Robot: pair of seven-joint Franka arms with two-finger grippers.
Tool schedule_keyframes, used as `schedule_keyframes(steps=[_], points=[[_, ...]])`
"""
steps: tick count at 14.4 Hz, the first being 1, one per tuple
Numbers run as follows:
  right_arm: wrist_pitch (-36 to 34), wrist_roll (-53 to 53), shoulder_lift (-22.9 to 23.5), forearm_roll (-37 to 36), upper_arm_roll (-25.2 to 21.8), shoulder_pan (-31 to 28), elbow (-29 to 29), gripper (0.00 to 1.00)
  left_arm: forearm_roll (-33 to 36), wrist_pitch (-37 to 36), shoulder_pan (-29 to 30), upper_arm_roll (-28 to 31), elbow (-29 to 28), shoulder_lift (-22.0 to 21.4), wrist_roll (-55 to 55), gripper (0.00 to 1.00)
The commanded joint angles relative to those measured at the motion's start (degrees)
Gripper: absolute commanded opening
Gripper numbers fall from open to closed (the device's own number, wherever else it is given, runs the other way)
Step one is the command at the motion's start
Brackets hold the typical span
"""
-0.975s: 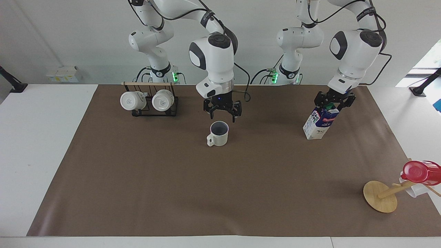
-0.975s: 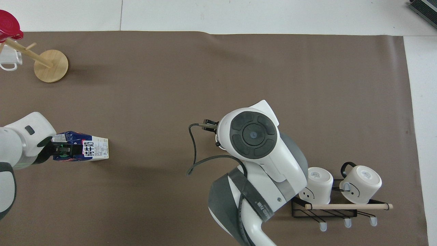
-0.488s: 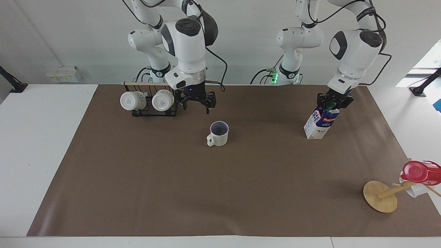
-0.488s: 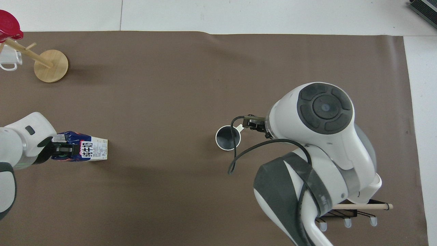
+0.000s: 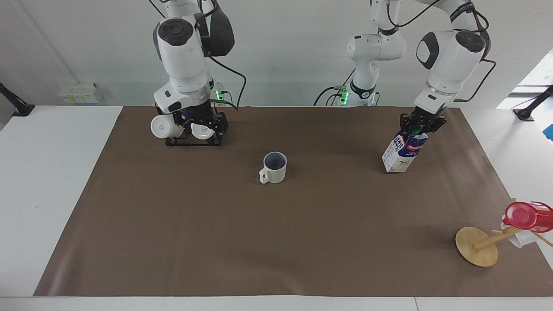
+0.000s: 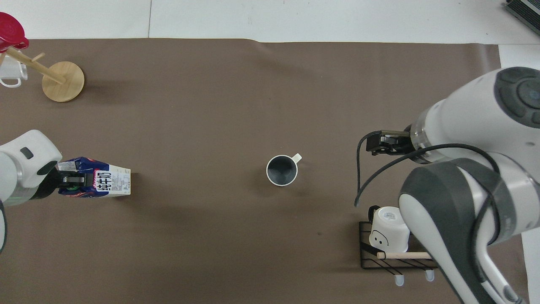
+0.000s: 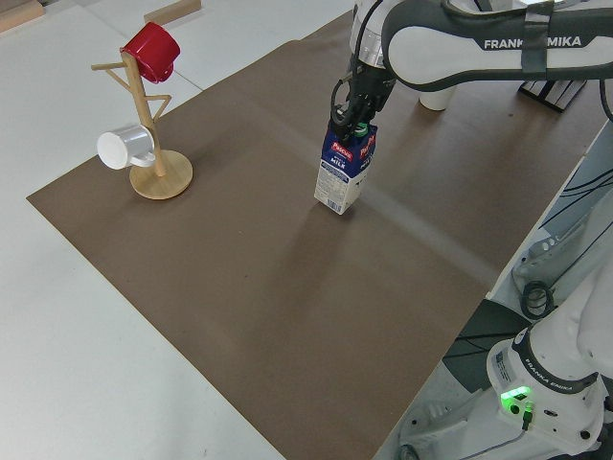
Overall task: Place cup and milk on table
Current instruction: 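Release the mug and withdraw the right gripper while the left gripper lifts the carton, then carry the milk carton with the left gripper beside the black mug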
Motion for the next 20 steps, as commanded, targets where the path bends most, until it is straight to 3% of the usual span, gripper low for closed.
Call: schedule_keyframes(steps=[1, 10, 14, 20], points=[[-2.4, -6.3, -2.6, 1.2, 0.5, -5.3, -1.4, 1.0, 0.6, -5.0, -3.0, 0.2, 5.1, 1.7, -4.7, 0.45], [-3.6, -16.7, -4.1, 1.4, 0.0, -15.1, -0.2, 1.0, 0.5, -8.2, -18.0, 0.2, 10.0, 2.6, -26.4, 0.43], [-5.0, -16.5, -4.0, 1.3, -0.2, -15.1, 4.2, 1.0, 0.5, -7.1, -21.5, 0.2, 11.8, 5.2, -30.5, 0.43], [-15.1, -16.8, -4.0, 0.2, -0.4, -15.1, 13.8, 1.0, 0.3, -2.1, -26.4, 0.2, 12.3, 9.3, -36.4, 0.43]])
